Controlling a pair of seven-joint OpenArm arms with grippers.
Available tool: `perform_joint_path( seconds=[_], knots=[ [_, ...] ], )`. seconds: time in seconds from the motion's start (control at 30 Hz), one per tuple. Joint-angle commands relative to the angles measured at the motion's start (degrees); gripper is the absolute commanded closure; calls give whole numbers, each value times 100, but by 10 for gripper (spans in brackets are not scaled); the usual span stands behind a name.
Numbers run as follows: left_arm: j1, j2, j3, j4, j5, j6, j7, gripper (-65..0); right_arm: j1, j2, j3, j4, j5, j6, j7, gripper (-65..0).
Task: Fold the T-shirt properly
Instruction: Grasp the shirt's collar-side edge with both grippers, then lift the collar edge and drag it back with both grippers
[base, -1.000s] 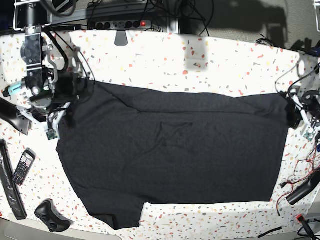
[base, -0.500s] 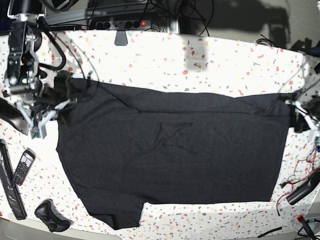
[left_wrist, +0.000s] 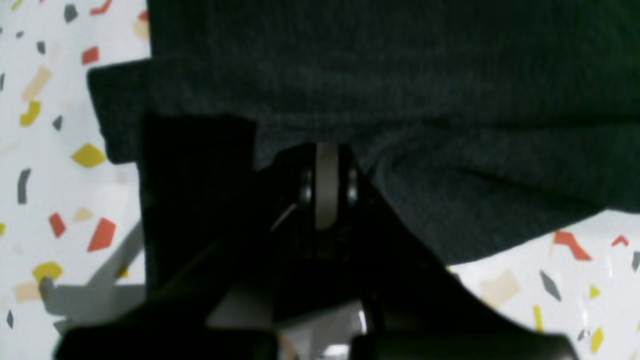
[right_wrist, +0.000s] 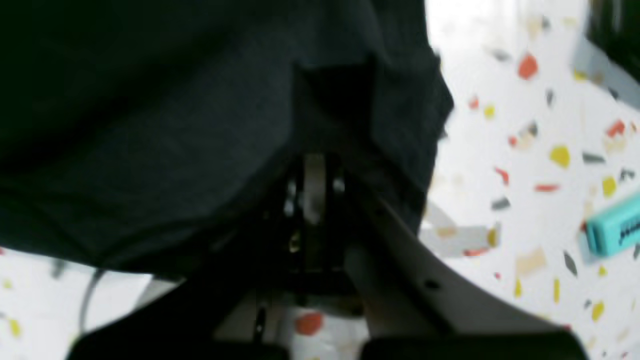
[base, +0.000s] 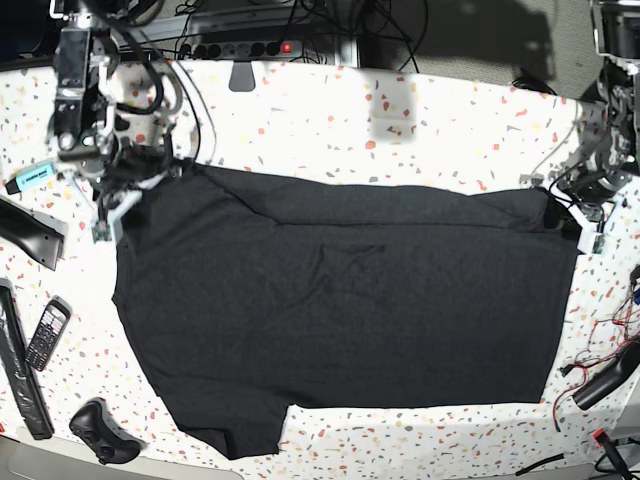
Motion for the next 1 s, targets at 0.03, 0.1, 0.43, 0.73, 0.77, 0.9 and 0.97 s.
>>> perform_joint_path(
  seconds=[0.03,0.1,0.43,0.73,0.77,0.9,0.97],
  knots=[
    [111,-107,-37,79,-22,-24,-90,0,-114,68,39,105,-96,-7,234,0],
    [234,-107,-37,79,-24,-42,-129,0,-348,70,39,105,-133,-7,367,0],
    [1097,-109,-210,883,-4,-286,221,0,-1272,70,133,334,-280,-7,509,0],
    [1950,-133,-1045,1655,76,-758,313,0,-2057,70,745,964,-280,0,417,0],
    [2033,-146,-1060,1700,76,-778,326,0,-2131,70,802,977,-280,0,417,0],
    [2326,-238,-1064,1878,13,-780,503,0,-2409,70,986,984,-282,0,398,0],
    [2450,-273,-1067,1961,13,-780,494,0,-2544,72,1069,984,-280,0,400,0]
  ],
)
